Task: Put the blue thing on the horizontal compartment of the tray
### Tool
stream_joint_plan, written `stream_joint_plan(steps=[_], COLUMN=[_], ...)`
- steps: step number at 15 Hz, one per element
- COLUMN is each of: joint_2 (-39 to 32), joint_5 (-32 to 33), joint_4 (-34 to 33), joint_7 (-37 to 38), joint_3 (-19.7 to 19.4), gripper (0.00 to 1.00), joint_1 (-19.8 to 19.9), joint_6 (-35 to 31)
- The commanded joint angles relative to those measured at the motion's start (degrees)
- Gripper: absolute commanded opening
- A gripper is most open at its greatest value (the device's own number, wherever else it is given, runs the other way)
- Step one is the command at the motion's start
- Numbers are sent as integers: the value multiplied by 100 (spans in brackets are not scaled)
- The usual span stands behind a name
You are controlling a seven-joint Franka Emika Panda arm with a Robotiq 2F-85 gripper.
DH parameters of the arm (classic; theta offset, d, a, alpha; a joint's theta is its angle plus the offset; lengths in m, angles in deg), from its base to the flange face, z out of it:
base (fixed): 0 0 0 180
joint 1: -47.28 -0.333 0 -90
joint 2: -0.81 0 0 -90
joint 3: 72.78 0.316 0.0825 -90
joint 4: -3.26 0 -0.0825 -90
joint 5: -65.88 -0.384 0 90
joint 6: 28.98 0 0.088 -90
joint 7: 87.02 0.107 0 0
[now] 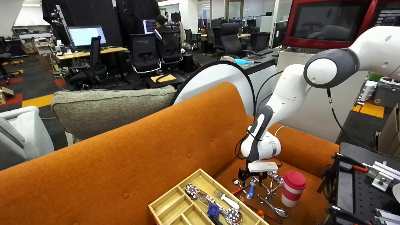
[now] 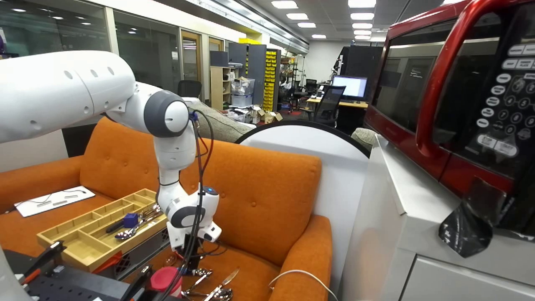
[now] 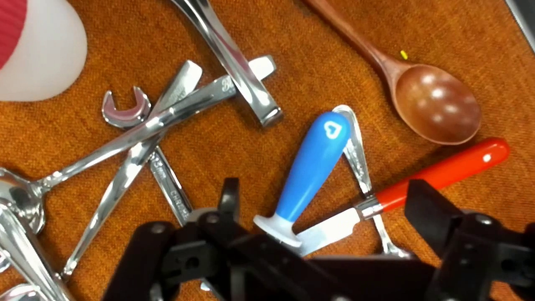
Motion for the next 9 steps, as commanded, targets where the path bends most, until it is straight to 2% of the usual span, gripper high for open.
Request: stream_joint_plan(steps=[1,9], joint_2=[-211,-467], joint_5=[-277,-449], joint_4=[-125,-273], joint_7=[166,423], joint_3=[199,286], gripper=[100,97], joint_1=[202,307], joint_6=[-223,-454])
